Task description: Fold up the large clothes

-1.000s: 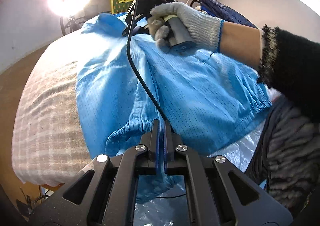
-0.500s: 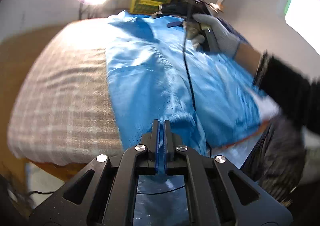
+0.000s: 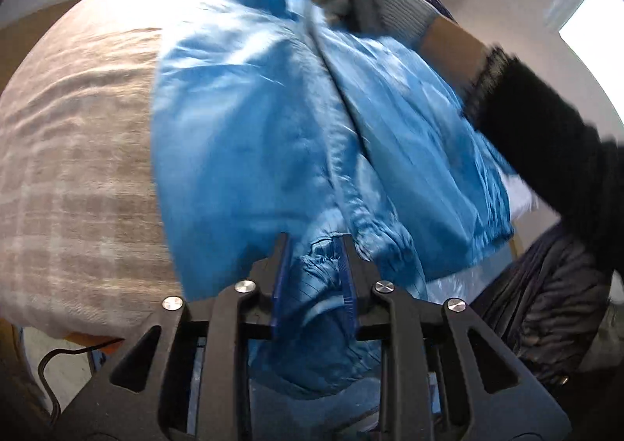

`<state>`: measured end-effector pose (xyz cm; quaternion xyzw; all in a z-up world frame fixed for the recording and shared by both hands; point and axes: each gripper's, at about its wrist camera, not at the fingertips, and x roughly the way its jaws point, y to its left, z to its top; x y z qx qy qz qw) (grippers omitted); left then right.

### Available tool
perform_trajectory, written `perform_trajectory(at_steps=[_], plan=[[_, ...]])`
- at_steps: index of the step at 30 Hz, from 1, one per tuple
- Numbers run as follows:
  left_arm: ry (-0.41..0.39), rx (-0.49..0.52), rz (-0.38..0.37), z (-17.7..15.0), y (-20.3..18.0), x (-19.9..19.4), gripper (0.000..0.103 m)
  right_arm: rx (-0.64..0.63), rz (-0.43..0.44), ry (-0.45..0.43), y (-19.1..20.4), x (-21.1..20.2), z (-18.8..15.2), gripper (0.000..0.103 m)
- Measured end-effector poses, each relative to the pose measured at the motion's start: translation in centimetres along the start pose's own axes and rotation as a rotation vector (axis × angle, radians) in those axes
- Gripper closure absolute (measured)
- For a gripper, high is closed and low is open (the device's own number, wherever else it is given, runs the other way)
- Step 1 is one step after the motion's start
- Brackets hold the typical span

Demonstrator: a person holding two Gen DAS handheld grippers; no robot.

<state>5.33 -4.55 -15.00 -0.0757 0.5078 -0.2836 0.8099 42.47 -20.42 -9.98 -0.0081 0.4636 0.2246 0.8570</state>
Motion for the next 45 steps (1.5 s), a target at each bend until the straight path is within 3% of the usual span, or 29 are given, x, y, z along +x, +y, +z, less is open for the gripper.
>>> perform_trajectory(at_steps=[2, 3, 4, 6, 8, 9, 12, 15, 17, 19, 24, 27, 30, 33, 37, 39, 41, 45], plan=[[0.016, 0.033, -0.016, -0.1, -0.7, 0.5, 0.095, -0.015, 0.004, 0.009, -0.1, 0.5, -0.1, 0.059], [0.017, 0.044, -0.016, -0.1, -1.1, 0.5, 0.095, -0.015, 0.018, 0.016, -0.2, 0.6, -0.2, 0.086], [0.016, 0.055, -0.015, -0.1, -1.4, 0.5, 0.095, 0.006, 0.037, 0.027, -0.6, 0.9, -0.1, 0.097], [0.016, 0.066, -0.023, -0.2, -2.2, 0.5, 0.096, 0.080, 0.089, 0.012, -1.6, 0.8, -0.1, 0.100], [0.014, 0.066, -0.034, -0.2, -2.6, 0.4, 0.096, 0.259, 0.199, -0.001, -4.4, 0.9, -0.3, 0.102], [0.013, 0.067, -0.035, -0.3, -2.7, 0.4, 0.096, 0.316, 0.196, -0.004, -5.6, 1.1, -0.5, 0.102], [0.016, 0.089, -0.034, -0.8, -3.2, 0.7, 0.096, 0.423, 0.098, 0.046, -8.9, 2.5, -2.1, 0.103], [0.016, 0.110, -0.025, -0.9, -3.3, 0.8, 0.096, 0.408, 0.090, 0.022, -8.6, 1.9, -2.2, 0.101], [0.008, 0.114, -0.030, -0.9, -3.4, 0.2, 0.096, 0.374, 0.092, 0.009, -7.6, 0.9, -1.6, 0.091], [-0.012, 0.123, -0.029, -1.0, -3.4, -0.6, 0.096, 0.369, 0.116, -0.014, -7.0, -1.1, -1.2, 0.065], [-0.089, 0.140, -0.018, -1.6, -2.9, -4.4, 0.096, 0.316, 0.184, -0.091, -4.7, -8.1, -0.9, 0.065], [-0.112, 0.091, -0.024, -2.1, -1.2, -5.9, 0.096, 0.274, 0.238, -0.123, -3.0, -13.3, -2.2, 0.065], [-0.131, -0.016, -0.033, -2.3, 1.6, -7.0, 0.096, 0.242, 0.267, -0.078, -0.2, -17.7, -4.8, 0.065], [-0.145, -0.133, -0.082, -2.4, 3.9, -7.5, 0.096, 0.196, 0.320, -0.026, 3.4, -22.2, -11.0, 0.065], [-0.149, -0.250, -0.034, -2.6, 5.8, -6.6, 0.095, 0.164, 0.316, 0.072, 7.2, -23.8, -19.6, 0.063], [-0.133, -0.321, -0.045, -2.9, 6.7, -5.7, 0.085, 0.176, 0.313, 0.121, 8.2, -23.1, -22.7, 0.060], [-0.121, -0.350, -0.046, -3.2, 7.0, -5.1, 0.061, 0.215, 0.329, 0.188, 8.8, -21.5, -25.2, 0.057], [-0.085, -0.370, -0.059, -3.6, 6.6, -3.7, 0.059, 0.215, 0.300, 0.275, 9.5, -18.9, -27.8, 0.056]])
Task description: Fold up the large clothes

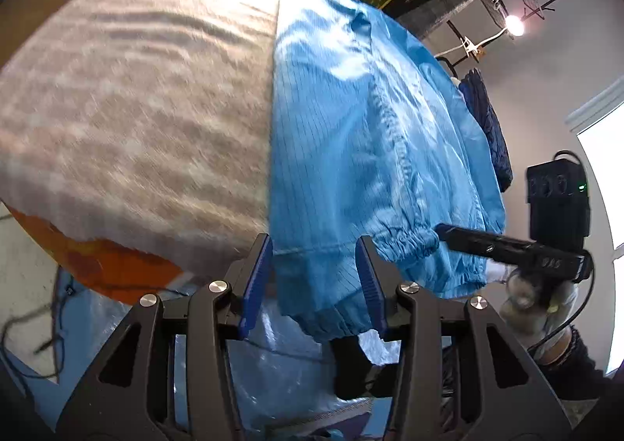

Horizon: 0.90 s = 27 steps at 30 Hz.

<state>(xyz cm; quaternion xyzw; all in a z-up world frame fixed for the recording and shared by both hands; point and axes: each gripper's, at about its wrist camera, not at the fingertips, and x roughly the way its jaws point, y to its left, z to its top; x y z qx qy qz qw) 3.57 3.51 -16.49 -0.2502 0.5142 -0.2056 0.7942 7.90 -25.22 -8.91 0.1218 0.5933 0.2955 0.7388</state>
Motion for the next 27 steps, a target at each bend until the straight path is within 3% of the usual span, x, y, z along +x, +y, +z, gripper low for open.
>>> perform_trajectory(at_steps=[5, 6, 7, 8, 9, 10, 12, 14, 16, 17, 20, 26, 27], plan=[[0.035, 0.004, 0.010, -0.1, -0.7, 1.7, 0.063, 0.135, 0.136, 0.031, -2.2, 1.3, -0.2, 0.053], [0.038, 0.006, 0.012, 0.0, -0.7, 2.0, 0.069, 0.150, 0.166, 0.030, -2.4, 1.3, -0.1, 0.050], [0.039, 0.011, 0.025, 0.1, -0.8, 2.1, 0.090, 0.149, 0.170, 0.029, -2.4, 1.4, -0.1, 0.049], [0.043, 0.016, 0.045, 0.2, -0.7, 2.4, 0.097, 0.140, 0.159, 0.027, -2.2, 1.4, -0.4, 0.050], [0.042, 0.013, 0.044, 0.3, -0.6, 2.3, 0.098, 0.129, 0.144, 0.028, -2.1, 1.6, -0.5, 0.058], [0.037, 0.004, 0.039, 0.3, -0.4, 2.2, 0.100, 0.118, 0.136, 0.038, -1.9, 2.0, -0.4, 0.079], [0.008, -0.019, 0.025, 0.6, 0.0, 1.0, 0.101, 0.113, 0.145, 0.073, -1.7, 3.1, -0.5, 0.091], [-0.041, -0.065, 0.000, 0.9, 1.0, -0.7, 0.101, 0.128, 0.217, 0.081, -1.5, 3.3, -1.3, 0.094], [-0.074, -0.078, 0.019, 1.2, 1.9, -1.8, 0.101, 0.182, 0.342, 0.066, -1.5, 3.5, -1.6, 0.095], [-0.068, -0.087, 0.007, 1.3, 2.1, -1.8, 0.101, 0.177, 0.347, 0.057, -1.2, 3.5, -1.6, 0.095], [-0.042, -0.065, 0.042, 0.9, 1.9, -0.7, 0.101, 0.100, 0.241, 0.081, -0.9, 4.5, -1.8, 0.095], [0.011, 0.018, 0.100, 0.0, 0.5, 0.2, 0.100, 0.037, 0.131, 0.111, -0.7, 4.8, -1.9, 0.095], [0.007, 0.017, 0.106, -0.1, 0.6, 0.0, 0.099, 0.015, 0.123, 0.111, -0.4, 4.6, -2.0, 0.090]])
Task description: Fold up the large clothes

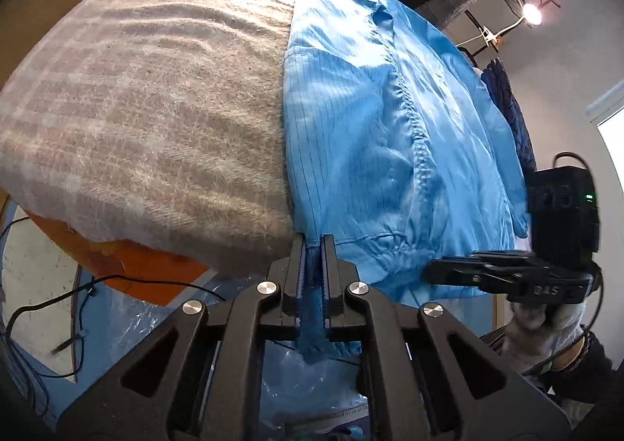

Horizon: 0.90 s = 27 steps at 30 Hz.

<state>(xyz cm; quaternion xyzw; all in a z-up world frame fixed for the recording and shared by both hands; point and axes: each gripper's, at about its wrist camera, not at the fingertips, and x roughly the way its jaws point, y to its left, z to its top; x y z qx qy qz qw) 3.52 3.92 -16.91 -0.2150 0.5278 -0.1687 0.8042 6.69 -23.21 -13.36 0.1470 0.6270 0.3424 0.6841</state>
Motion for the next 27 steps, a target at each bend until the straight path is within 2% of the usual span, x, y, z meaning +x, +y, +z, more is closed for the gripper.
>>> perform_trajectory(at_steps=[1, 3, 4, 5, 10, 12, 14, 16, 19, 21, 23, 25, 27], plan=[[-0.003, -0.006, 0.003, -0.1, 0.2, -0.2, 0.095, -0.036, -0.024, 0.008, 0.6, -0.3, -0.1, 0.082], [-0.013, -0.057, -0.030, -0.1, 1.0, -0.8, 0.081, -0.088, -0.072, 0.020, 1.5, -0.9, -0.4, 0.067], [-0.022, -0.075, -0.050, 0.0, 1.3, -1.0, 0.067, -0.127, -0.083, -0.001, 2.1, -1.8, -0.8, 0.067], [-0.039, -0.096, -0.063, 0.0, 1.6, -1.2, 0.059, -0.152, -0.086, -0.021, 2.6, -2.5, -0.9, 0.067], [-0.021, -0.109, -0.048, 0.2, 1.5, 0.1, 0.058, -0.221, -0.087, -0.193, 3.9, -5.5, 0.0, 0.068], [-0.001, -0.060, 0.003, -0.2, 0.6, 1.1, 0.058, -0.236, -0.115, -0.235, 4.3, -5.2, 0.5, 0.068], [-0.009, 0.011, 0.064, -0.3, -0.6, 1.2, 0.058, -0.254, -0.148, -0.226, 4.6, -3.7, 1.2, 0.071], [-0.011, 0.037, 0.091, -0.3, -0.9, 1.3, 0.058, -0.266, -0.175, -0.187, 4.6, -1.9, 1.5, 0.074], [-0.036, 0.058, 0.144, -0.3, -1.3, 0.8, 0.062, -0.298, -0.270, -0.113, 3.6, 0.8, 0.8, 0.076], [-0.089, 0.068, 0.173, 0.1, -1.9, -0.4, 0.062, -0.306, -0.265, -0.124, 3.6, 0.7, 0.4, 0.075], [-0.158, 0.079, 0.172, 0.6, -2.8, -2.1, 0.062, -0.294, -0.237, -0.134, 3.5, -0.3, 0.2, 0.068], [-0.221, 0.099, 0.165, 1.0, -4.0, -3.5, 0.062, -0.295, -0.212, -0.189, 3.6, -2.1, -0.2, 0.065], [-0.276, 0.131, 0.145, 1.3, -5.5, -4.6, 0.062, -0.308, -0.234, -0.240, 3.7, -3.7, -0.9, 0.061]])
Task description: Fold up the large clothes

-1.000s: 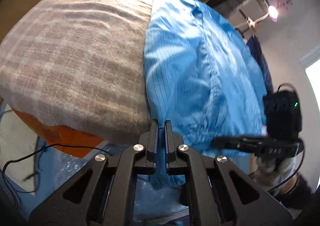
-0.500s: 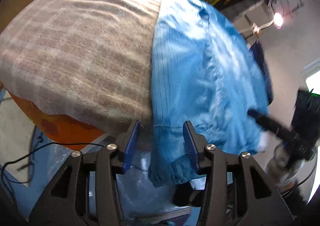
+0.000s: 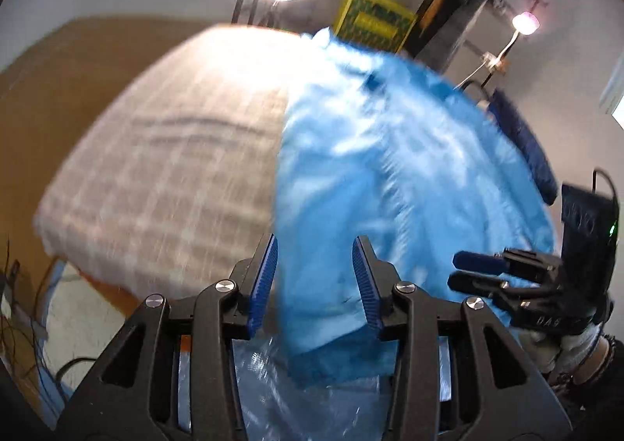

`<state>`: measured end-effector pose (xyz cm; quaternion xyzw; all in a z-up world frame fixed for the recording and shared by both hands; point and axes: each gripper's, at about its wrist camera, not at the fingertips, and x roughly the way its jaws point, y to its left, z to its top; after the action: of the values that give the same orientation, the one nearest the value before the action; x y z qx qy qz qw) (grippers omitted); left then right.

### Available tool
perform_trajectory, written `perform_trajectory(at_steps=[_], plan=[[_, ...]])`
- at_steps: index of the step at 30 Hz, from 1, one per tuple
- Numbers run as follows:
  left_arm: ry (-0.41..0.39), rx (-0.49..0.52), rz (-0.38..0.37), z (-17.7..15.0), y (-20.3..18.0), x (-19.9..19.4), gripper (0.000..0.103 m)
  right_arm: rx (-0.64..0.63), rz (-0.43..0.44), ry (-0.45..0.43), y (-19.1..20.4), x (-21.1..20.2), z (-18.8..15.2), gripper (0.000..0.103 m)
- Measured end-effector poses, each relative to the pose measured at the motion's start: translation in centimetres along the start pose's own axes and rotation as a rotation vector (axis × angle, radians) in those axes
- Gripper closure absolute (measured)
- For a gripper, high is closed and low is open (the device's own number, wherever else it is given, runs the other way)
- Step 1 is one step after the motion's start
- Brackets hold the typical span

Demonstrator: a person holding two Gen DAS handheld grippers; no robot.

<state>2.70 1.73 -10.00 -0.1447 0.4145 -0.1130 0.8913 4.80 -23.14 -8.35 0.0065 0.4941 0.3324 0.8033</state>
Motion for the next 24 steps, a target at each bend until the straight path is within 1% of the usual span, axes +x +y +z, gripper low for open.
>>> perform_trajectory(at_steps=[1, 2, 4, 5, 7, 9, 10, 12, 13, 15, 17, 21, 23, 24], plan=[[-0.020, 0.013, -0.012, 0.2, -0.7, -0.3, 0.062, -0.009, -0.030, -0.039, -0.2, -1.2, -0.3, 0.054], [-0.045, 0.035, -0.031, 0.6, -1.7, -0.6, 0.062, -0.013, -0.054, -0.071, -0.4, -2.1, -0.7, 0.051], [-0.069, 0.067, -0.059, 0.7, -3.4, -0.7, 0.062, -0.007, -0.102, -0.134, -1.2, -4.4, -1.7, 0.041], [-0.072, 0.081, -0.069, 0.8, -4.0, -0.6, 0.062, 0.006, -0.115, -0.153, -1.4, -5.1, -1.8, 0.038], [-0.066, 0.114, -0.095, 0.8, -5.9, -0.1, 0.062, 0.052, -0.145, -0.203, -2.7, -7.5, -2.7, 0.025], [-0.047, 0.142, -0.123, 0.8, -7.6, 0.7, 0.062, 0.099, -0.173, -0.240, -4.0, -9.2, -3.3, 0.018], [-0.036, 0.156, -0.135, 0.6, -8.4, 1.0, 0.062, 0.133, -0.198, -0.258, -5.0, -10.7, -3.8, 0.015], [-0.007, 0.202, -0.162, 0.1, -10.4, 2.0, 0.062, 0.179, -0.237, -0.272, -6.4, -12.9, -4.3, 0.011], [0.001, 0.217, -0.169, -0.1, -11.2, 2.3, 0.062, 0.215, -0.271, -0.278, -7.6, -14.4, -4.8, 0.011], [0.025, 0.261, -0.192, -0.8, -13.0, 3.0, 0.062, 0.258, -0.306, -0.286, -9.2, -16.6, -5.4, 0.011], [0.040, 0.296, -0.211, -1.5, -14.6, 3.6, 0.062, 0.314, -0.355, -0.297, -11.7, -19.3, -6.5, 0.011], [0.070, 0.314, -0.242, -2.4, -16.4, 4.7, 0.062, 0.431, -0.487, -0.289, -17.4, -24.3, -8.8, 0.011], [0.097, 0.317, -0.268, -2.8, -17.3, 5.5, 0.062, 0.487, -0.526, -0.285, -20.3, -26.3, -9.9, 0.011], [0.107, 0.316, -0.280, -2.9, -17.7, 5.7, 0.062, 0.518, -0.532, -0.284, -21.6, -27.2, -10.5, 0.011]])
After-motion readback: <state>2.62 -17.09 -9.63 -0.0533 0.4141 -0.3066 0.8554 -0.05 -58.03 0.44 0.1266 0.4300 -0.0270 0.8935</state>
